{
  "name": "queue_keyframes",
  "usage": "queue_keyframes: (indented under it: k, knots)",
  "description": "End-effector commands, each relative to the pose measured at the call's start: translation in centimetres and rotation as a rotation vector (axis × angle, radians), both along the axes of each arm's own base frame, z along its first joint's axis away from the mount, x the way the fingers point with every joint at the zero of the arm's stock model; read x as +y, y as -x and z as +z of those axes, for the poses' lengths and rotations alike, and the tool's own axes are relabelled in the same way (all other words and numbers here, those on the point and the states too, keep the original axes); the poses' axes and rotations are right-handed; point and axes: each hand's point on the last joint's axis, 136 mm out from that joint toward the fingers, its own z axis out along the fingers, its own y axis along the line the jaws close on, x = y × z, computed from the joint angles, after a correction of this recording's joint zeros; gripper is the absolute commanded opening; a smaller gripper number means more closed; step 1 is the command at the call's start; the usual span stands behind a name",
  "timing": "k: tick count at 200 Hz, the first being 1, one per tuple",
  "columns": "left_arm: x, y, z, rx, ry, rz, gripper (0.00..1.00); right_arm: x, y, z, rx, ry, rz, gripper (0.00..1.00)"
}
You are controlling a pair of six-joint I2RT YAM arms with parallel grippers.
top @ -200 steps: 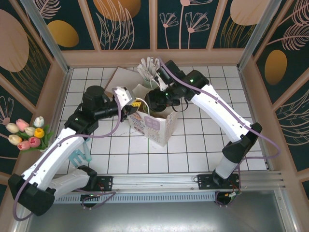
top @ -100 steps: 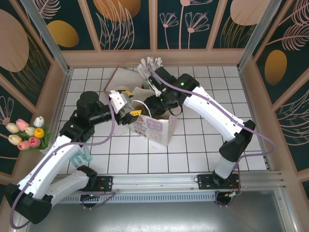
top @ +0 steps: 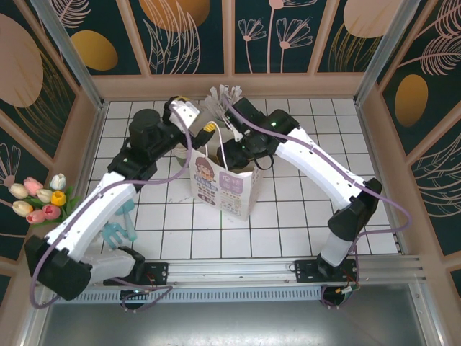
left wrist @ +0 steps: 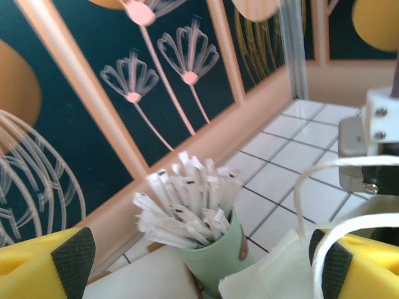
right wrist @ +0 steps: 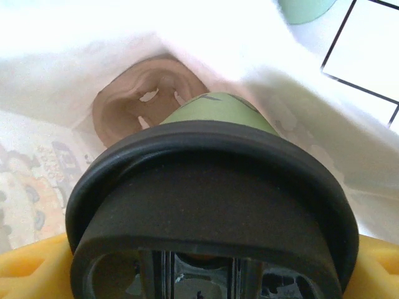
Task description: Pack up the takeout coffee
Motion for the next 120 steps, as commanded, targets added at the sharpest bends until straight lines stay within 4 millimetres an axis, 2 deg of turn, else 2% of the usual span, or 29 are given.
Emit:
queue_keyframes:
  k: [1, 11, 32, 60, 73, 85, 100, 120]
  knots:
    - [-2.9, 1.4, 2.0, -0.089, -0.078, -0.225, 0.88, -0.6, 0.0, 1.3, -0.044, -0.026, -0.006, 0.62]
    - [-3.4, 1.8, 2.2, -0.122, -0.095, -0.275, 0.86, -0.6, 0.0, 1.3, -0.044, -0.027, -0.006, 0.62]
    - [-2.0, 2.4, 2.8, -0.178, -0.116, -0.249, 0.89, -0.9, 0.2, 1.3, -0.045, -0.031, -0.009, 0.62]
    - [-1.0, 7.2, 2.9, -0.163, -0.156, -0.358, 0.96, -1.4, 0.0, 1.7, -0.061, -0.032, -0.024, 0.63]
    - [-0.5, 9.8, 3.2, -0.219, -0.148, -0.404, 0.98, -1.7, 0.0, 1.9, -0.072, -0.033, -0.028, 0.63]
    - [0.1, 11.0, 4.1, -0.285, -0.110, -0.399, 0.99, -1.9, 0.0, 1.9, -0.079, -0.035, -0.029, 0.63]
    - [0.9, 10.0, 5.5, -0.319, -0.064, -0.322, 0.99, -1.9, 0.0, 2.0, -0.080, -0.041, -0.029, 0.63]
    - [2.0, 5.0, 6.9, -0.291, -0.023, -0.112, 0.99, -1.6, 0.2, 2.0, -0.080, -0.052, -0.012, 0.63]
